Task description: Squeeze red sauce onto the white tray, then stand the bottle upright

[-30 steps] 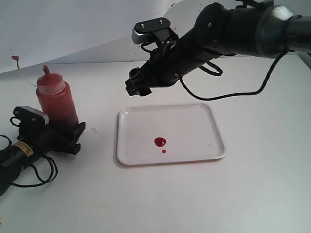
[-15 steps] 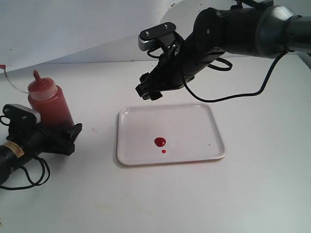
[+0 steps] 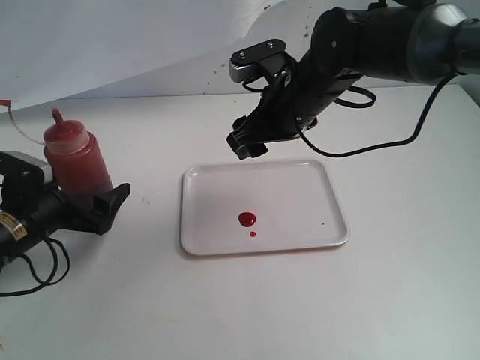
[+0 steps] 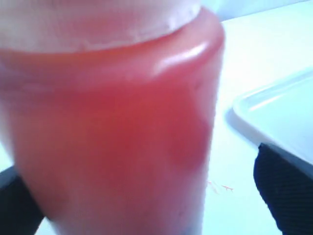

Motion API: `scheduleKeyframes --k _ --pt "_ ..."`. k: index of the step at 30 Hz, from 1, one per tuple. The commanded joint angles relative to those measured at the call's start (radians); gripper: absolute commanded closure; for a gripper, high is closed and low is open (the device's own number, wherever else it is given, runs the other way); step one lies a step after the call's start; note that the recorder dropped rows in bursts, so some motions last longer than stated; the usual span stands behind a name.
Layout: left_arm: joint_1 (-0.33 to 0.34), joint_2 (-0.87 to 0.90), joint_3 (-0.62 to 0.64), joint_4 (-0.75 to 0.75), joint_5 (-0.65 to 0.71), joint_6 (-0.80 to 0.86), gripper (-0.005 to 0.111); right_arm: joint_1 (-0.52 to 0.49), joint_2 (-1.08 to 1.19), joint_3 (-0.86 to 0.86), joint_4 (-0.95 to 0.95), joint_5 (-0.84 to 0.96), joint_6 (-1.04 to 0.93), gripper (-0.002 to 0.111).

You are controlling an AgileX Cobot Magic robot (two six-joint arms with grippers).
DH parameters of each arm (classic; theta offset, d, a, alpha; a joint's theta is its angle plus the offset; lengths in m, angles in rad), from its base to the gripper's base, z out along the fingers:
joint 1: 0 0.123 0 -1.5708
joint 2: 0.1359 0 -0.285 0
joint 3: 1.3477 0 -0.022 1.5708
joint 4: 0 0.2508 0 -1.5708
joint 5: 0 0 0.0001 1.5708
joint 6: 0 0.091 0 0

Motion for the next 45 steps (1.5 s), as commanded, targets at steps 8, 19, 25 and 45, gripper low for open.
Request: scheduleKeyframes --k 8,19,25,45 --pt "0.002 -0.299 0.276 -0.079 -0.001 0.008 0.002 -0.003 -0.016 -0.005 -0.029 0.077 0.059 0.047" --pt "0.002 -0.693 0.303 0.288 -0.015 -0.294 0.002 -0.003 -0.140 -0.005 -0.156 0.169 0.180 0.060" --pt "0.002 -0.944 0.276 0.283 0.030 -0.326 0.002 -0.003 -0.202 -0.005 -0.205 0.226 0.244 0.060" --pt "0.002 -1.106 -0.153 -0.270 1.105 -0.093 0.057 -0.011 -0.252 -0.005 -0.422 0.393 0.449 0.069"
